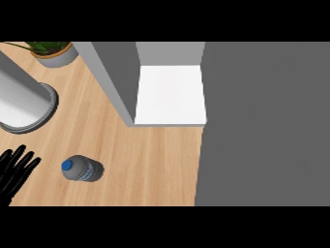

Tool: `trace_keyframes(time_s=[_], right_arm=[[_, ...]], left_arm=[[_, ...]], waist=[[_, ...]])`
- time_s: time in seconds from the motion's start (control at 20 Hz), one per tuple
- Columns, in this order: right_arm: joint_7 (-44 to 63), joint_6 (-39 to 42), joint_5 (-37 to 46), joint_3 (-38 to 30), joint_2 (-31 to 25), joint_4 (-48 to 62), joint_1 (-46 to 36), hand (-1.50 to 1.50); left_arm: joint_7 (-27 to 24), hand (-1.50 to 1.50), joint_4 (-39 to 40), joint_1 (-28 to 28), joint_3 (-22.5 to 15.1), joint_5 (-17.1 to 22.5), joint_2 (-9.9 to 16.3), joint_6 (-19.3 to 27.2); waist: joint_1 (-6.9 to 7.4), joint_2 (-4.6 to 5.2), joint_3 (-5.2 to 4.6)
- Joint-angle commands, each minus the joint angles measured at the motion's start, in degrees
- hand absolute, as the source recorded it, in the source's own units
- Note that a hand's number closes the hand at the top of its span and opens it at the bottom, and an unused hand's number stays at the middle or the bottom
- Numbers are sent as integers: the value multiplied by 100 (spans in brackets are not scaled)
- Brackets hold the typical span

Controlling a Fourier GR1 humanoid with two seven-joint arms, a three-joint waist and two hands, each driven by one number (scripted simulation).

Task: Pick up the bottled water, place it into the cabinet and close the cabinet

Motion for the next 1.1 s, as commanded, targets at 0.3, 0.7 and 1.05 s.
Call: trace_keyframes(time_s=[0.3, 0.7, 1.05], right_arm=[[-380, 190, -141, 54, -243, -109, 532, -150], [-633, 117, 218, 482, -151, -76, 769, -150], [-739, 205, -54, 218, -297, 226, 569, -150]], left_arm=[[-741, -150, 1316, -711, 266, -961, 89, -307], [-1334, -150, 2940, -1558, 267, -1775, 225, -196], [-2111, -150, 4753, -2281, 244, -2293, 232, -58]], waist=[[-20, -6, 0], [-37, -3, -1], [-41, 6, -2]])
